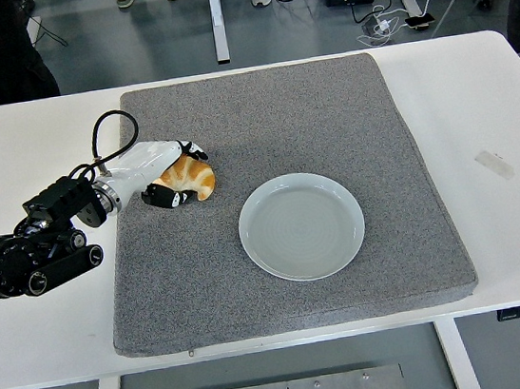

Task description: Place the bread on the plate

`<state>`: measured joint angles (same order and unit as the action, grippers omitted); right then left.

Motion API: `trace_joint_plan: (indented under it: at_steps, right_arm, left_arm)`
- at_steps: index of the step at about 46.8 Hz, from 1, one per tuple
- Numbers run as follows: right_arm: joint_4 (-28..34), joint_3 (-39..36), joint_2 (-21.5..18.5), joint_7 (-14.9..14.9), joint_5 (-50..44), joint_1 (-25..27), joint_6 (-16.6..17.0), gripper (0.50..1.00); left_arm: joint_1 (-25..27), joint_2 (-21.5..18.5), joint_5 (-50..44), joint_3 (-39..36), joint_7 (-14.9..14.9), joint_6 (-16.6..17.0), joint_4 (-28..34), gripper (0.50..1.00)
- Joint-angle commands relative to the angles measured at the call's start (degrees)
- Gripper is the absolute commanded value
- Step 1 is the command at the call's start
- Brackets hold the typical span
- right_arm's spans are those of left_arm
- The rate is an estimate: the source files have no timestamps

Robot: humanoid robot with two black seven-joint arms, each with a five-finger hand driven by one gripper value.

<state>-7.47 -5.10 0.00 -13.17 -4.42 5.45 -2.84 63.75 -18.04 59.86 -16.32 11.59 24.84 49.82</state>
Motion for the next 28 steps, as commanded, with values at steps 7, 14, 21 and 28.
trace_joint_plan:
  at_steps: [7,14,21,28]
  right_arm:
    - [0.00,0.00,0.00,-0.01,0.03,0.00,-0.06,1.000]
    - [0.00,0.00,0.00,-0.01,0.03,0.09,0.02,1.000]
    - [0.00,0.00,0.00,-0.01,-0.06,0.00,0.02,1.000]
    - [0.00,0.00,0.00,0.08,0.03,0.00,0.02,1.000]
  left_arm:
    - [0.50,-0.42,0.00,0.33,0.01,-0.06,0.01,0.500]
    - [1.29,-1.03,0.00,0.59,0.10,-0.14,0.54,0.500]
    - [4.28,-2.35,0.08,1.91,0.10,-0.14,0.98,0.500]
    - [5.51,-3.84,0.87,3.93,0.80,-0.06,1.33,0.500]
